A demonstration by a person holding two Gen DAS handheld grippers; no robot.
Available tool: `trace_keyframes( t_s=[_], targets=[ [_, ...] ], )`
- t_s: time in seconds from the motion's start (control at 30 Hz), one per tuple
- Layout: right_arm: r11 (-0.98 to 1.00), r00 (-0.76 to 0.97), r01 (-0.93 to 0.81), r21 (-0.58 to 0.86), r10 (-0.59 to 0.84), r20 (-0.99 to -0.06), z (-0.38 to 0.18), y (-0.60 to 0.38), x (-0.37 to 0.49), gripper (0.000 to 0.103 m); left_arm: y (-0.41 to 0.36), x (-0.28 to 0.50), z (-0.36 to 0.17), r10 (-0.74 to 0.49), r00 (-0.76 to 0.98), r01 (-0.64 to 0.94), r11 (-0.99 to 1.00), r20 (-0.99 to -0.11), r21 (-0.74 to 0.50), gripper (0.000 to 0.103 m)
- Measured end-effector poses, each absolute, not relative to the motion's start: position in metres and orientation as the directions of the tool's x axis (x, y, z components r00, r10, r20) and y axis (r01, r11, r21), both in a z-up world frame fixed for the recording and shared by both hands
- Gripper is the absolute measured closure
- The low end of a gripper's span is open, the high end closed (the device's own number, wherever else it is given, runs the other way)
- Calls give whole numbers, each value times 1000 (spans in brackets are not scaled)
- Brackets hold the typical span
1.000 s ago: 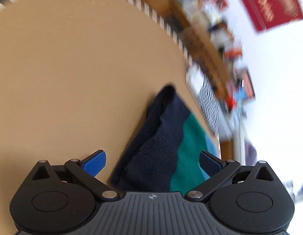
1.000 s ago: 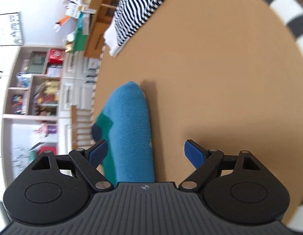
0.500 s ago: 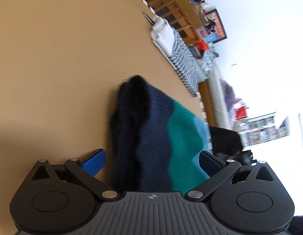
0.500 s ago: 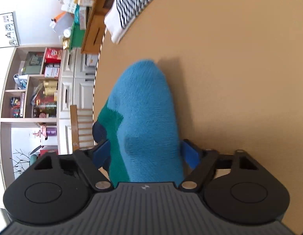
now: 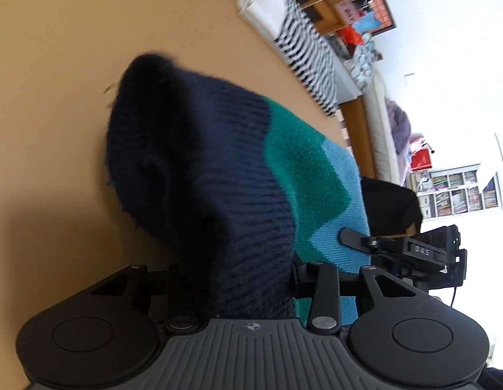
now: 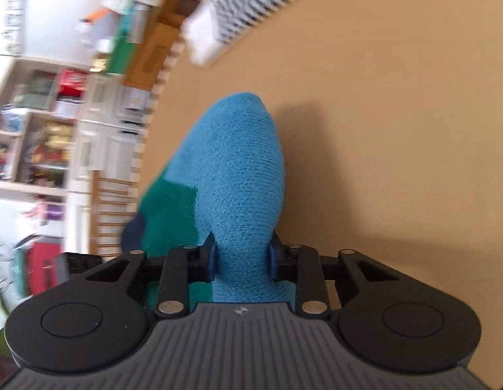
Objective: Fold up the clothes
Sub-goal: 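Grasp the folded cardigan bundle with both grippers and lift it, then carry the bundle onto the striped garment and open both grippers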
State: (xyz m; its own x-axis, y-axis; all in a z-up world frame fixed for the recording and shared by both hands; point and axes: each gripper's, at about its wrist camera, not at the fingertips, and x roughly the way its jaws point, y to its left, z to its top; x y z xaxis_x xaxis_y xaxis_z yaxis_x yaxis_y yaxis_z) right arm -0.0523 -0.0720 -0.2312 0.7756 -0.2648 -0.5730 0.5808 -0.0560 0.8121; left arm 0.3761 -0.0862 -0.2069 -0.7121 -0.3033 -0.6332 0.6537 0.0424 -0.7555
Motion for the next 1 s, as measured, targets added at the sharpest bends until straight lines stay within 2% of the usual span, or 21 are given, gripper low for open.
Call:
trace_keyframes(
  t_s=[0.23, 0.4, 0.53, 0.63, 0.67, 0.7, 0.73, 0.77, 0.8, 0.83, 0.87, 0.93, 1.0],
  targets=[
    [18, 798, 555, 832, -297, -525, -149, -111, -74, 74, -118, 362, -127, -379, -729, 627, -35, -570, -778, 60],
    [13, 765, 559, 829, -393, -510, -88, -192, -99, 74, -217, 330, -67, -410, -723, 633, -73, -556, -771, 60],
    [-6, 725, 577, 817, -458, -515, -60, -270, -126, 73, -305, 300, -39, -421, -711, 652, -93, -564, -753, 59],
    [-50, 705, 582, 812, -467, -534, -83, -336, -141, 72, -376, 282, -56, -411, -682, 680, -54, -605, -731, 52],
    [-72, 695, 585, 808, -468, -546, -102, -360, -141, 71, -399, 279, -70, -415, -652, 706, -29, -634, -708, 41],
    [-93, 681, 590, 802, -475, -557, -126, -382, -140, 62, -420, 277, -86, -428, -608, 739, 4, -669, -674, 18],
    [-112, 659, 601, 791, -490, -570, -156, -401, -139, 42, -438, 278, -106, -457, -532, 785, 51, -713, -618, 6],
    [-138, 628, 619, 773, -503, -593, -185, -414, -138, 29, -451, 277, -128, -480, -427, 837, 112, -766, -536, 1],
    [-184, 583, 653, 735, -497, -642, -214, -421, -138, 23, -460, 277, -151, -476, -311, 878, 186, -822, -440, 5],
    [-240, 534, 690, 683, -470, -703, -239, -425, -140, 31, -467, 276, -174, -446, -232, 895, 251, -865, -369, 7],
    [-254, 527, 695, 673, -457, -717, -253, -424, -144, 33, -468, 280, -192, -420, -215, 887, 293, -882, -356, 7],
    [-197, 580, 657, 728, -485, -654, -257, -412, -159, 35, -456, 296, -211, -448, -308, 815, 331, -839, -476, 8],
    [-103, 538, 711, 695, -557, -633, -229, -398, -171, 40, -431, 316, -202, -510, -282, 781, 369, -812, -503, 13]
  ],
)
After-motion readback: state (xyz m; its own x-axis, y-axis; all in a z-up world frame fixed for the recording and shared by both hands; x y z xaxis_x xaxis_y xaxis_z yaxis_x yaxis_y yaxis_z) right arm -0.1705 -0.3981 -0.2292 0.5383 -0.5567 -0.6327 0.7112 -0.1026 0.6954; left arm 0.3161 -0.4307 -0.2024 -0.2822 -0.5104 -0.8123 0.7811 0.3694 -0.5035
